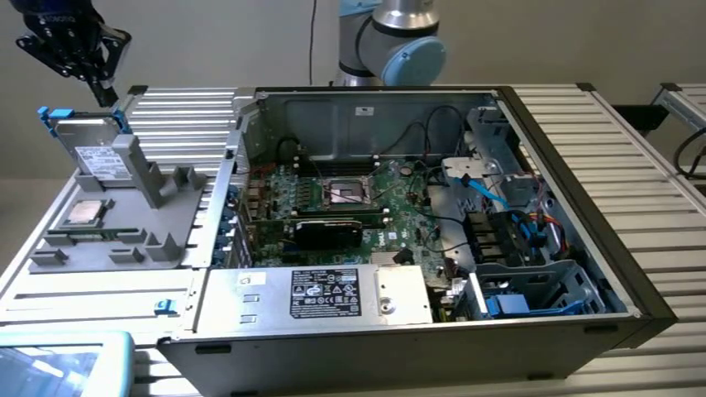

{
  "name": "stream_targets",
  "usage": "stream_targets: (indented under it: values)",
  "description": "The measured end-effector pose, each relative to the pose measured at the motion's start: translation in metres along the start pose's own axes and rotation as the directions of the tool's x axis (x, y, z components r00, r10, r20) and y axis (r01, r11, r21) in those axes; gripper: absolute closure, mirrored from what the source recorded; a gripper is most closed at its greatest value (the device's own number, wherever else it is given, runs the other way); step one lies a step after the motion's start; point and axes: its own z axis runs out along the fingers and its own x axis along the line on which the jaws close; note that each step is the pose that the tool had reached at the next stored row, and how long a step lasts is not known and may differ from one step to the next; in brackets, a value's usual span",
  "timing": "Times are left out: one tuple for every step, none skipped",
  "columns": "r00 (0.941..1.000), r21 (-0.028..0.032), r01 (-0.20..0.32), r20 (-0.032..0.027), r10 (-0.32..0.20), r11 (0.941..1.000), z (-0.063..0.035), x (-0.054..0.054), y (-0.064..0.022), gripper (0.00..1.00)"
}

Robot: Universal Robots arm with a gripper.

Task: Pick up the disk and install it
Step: 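Reach for the disk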

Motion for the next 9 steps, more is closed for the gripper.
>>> stream_targets:
  values:
    - [1.0000, 0.0005, 0.000, -0.0015, 0.000, 1.0000, -0.0002, 0.004, 0.0014, 0.89]
    - [1.0000, 0.0008, 0.000, -0.0028, 0.000, 1.0000, -0.0004, 0.007, 0.0025, 0.89]
    - [1.0000, 0.0009, 0.000, -0.0038, 0.000, 1.0000, -0.0005, 0.011, 0.0034, 0.89]
    - [1.0000, 0.0010, 0.000, -0.0050, 0.000, 1.0000, -0.0008, 0.014, 0.0043, 0.89]
    - [1.0000, 0.0012, 0.000, -0.0063, 0.000, 1.0000, -0.0010, 0.018, 0.0052, 0.89]
    - [1.0000, 0.0013, 0.000, -0.0078, 0.000, 1.0000, -0.0013, 0.021, 0.0061, 0.89]
    - [1.0000, 0.0014, 0.000, -0.0093, 0.000, 1.0000, -0.0016, 0.025, 0.0067, 0.89]
    - [0.9999, 0.0015, 0.000, -0.0110, 0.000, 1.0000, -0.0019, 0.028, 0.0073, 0.89]
    - [0.9999, 0.0016, 0.000, -0.0123, 0.000, 1.0000, -0.0022, 0.032, 0.0078, 0.89]
